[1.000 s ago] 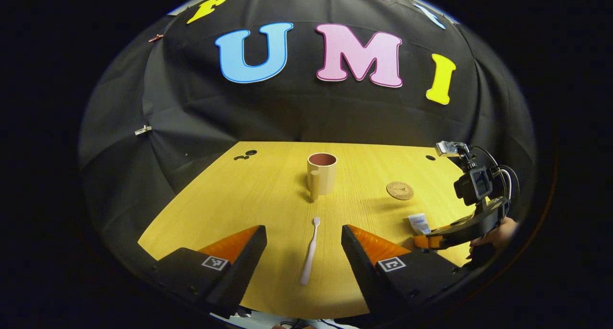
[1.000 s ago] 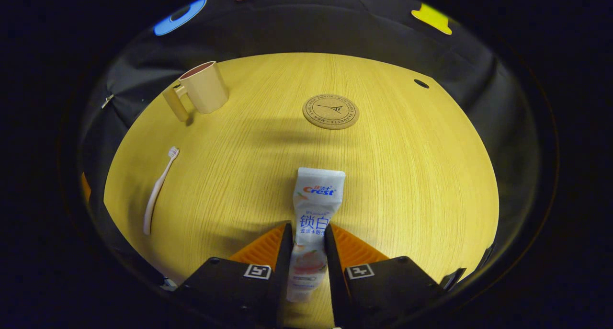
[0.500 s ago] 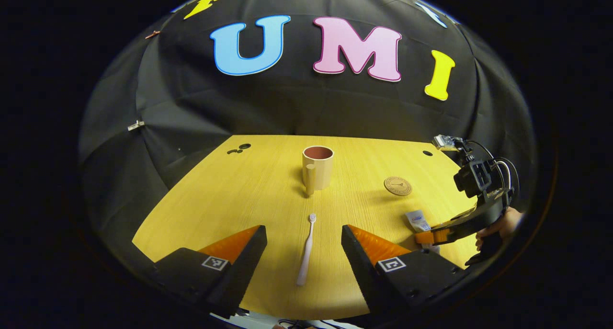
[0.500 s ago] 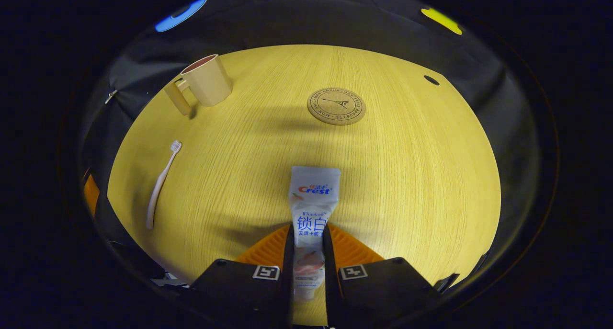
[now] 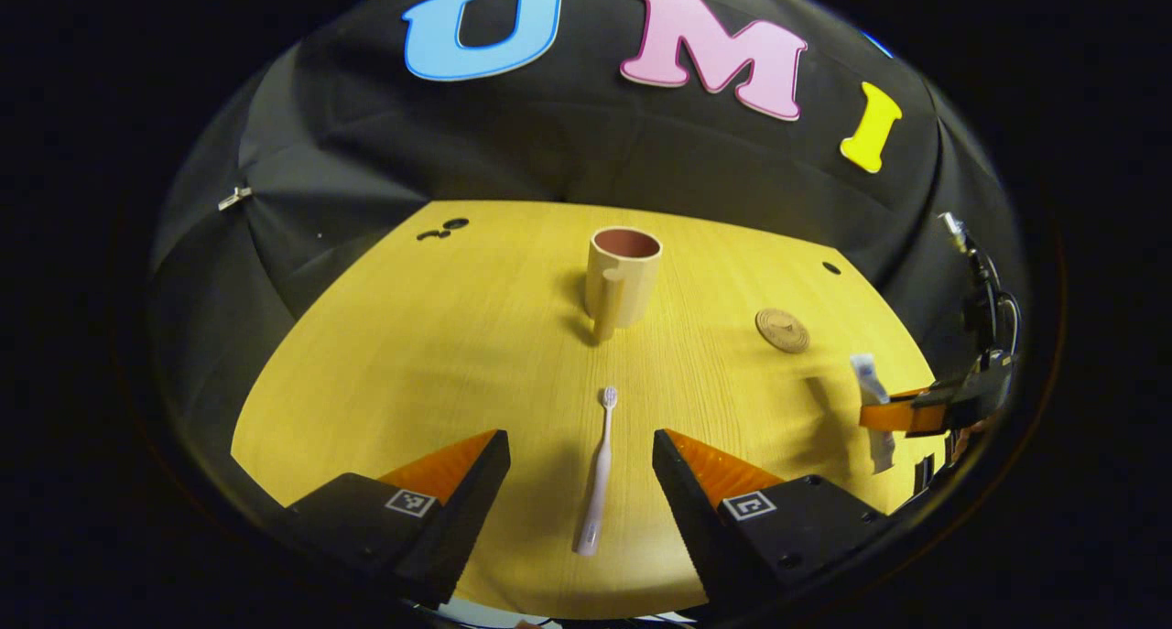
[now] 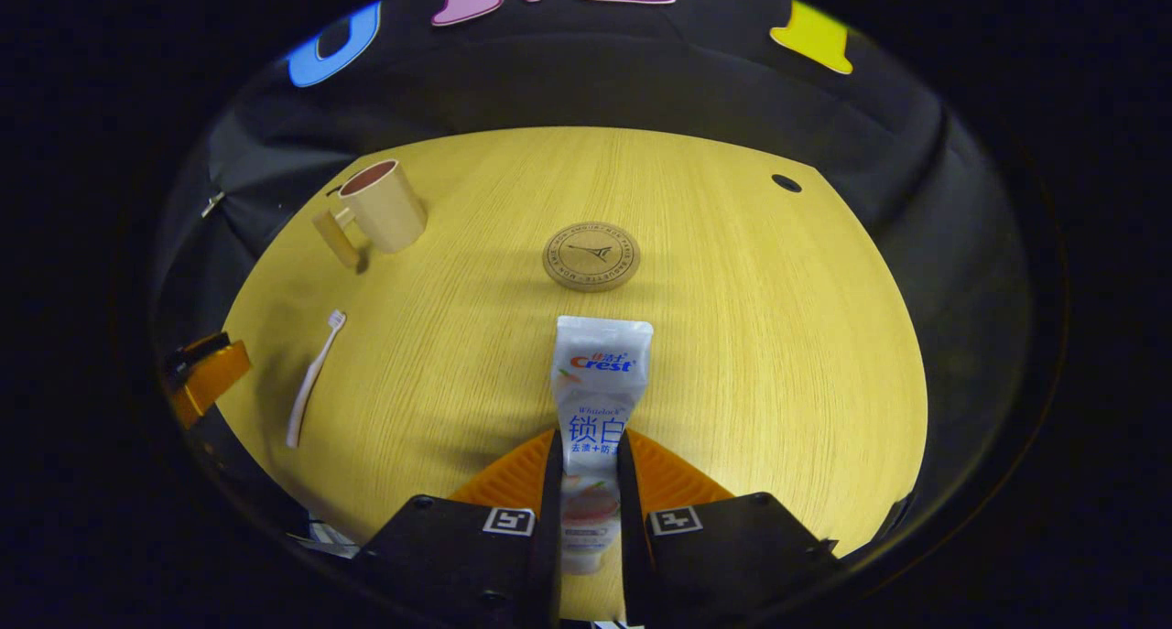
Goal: Put the toothbrush and toothpaste on the desktop into the cup, then pick up the cup and place it on the coaster on the desktop.
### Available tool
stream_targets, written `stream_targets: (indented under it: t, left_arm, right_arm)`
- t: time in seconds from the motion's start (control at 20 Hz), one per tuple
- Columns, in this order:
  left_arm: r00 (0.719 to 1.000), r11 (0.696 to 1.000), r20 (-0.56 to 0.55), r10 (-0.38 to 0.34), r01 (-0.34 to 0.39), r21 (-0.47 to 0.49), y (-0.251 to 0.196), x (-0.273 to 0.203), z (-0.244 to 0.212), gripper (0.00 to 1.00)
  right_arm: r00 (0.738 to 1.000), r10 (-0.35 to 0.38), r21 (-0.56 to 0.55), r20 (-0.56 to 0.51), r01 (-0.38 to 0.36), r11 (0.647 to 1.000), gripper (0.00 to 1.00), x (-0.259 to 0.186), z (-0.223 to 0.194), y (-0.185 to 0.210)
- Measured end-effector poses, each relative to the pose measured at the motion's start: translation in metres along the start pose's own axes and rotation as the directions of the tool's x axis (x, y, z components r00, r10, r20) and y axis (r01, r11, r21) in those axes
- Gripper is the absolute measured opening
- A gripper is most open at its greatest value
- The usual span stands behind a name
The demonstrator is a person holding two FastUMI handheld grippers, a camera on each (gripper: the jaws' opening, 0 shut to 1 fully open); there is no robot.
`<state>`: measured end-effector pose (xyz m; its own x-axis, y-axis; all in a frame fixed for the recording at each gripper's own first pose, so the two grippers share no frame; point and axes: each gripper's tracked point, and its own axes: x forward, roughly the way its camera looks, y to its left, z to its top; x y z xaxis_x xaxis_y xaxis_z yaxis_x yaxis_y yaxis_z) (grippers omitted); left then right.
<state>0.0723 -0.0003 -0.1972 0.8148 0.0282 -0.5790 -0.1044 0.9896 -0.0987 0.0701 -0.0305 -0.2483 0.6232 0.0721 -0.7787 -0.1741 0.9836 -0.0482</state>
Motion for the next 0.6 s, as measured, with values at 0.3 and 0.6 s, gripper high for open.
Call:
stream_targets:
  t: [0.3,0.6]
  left_arm:
    - [0.987,0.998,-0.163,0.003,0.006,0.059,-0.005,0.034,-0.027,1.0]
    - [0.955,0.997,-0.297,0.017,0.006,0.075,-0.004,0.05,-0.048,0.91]
  right_arm:
    - [0.998,0.028,0.049,0.056,-0.031,0.998,0.3,-0.022,0.02,-0.006]
    - [0.992,0.064,0.033,0.112,-0.068,0.997,0.3,-0.039,0.04,-0.006]
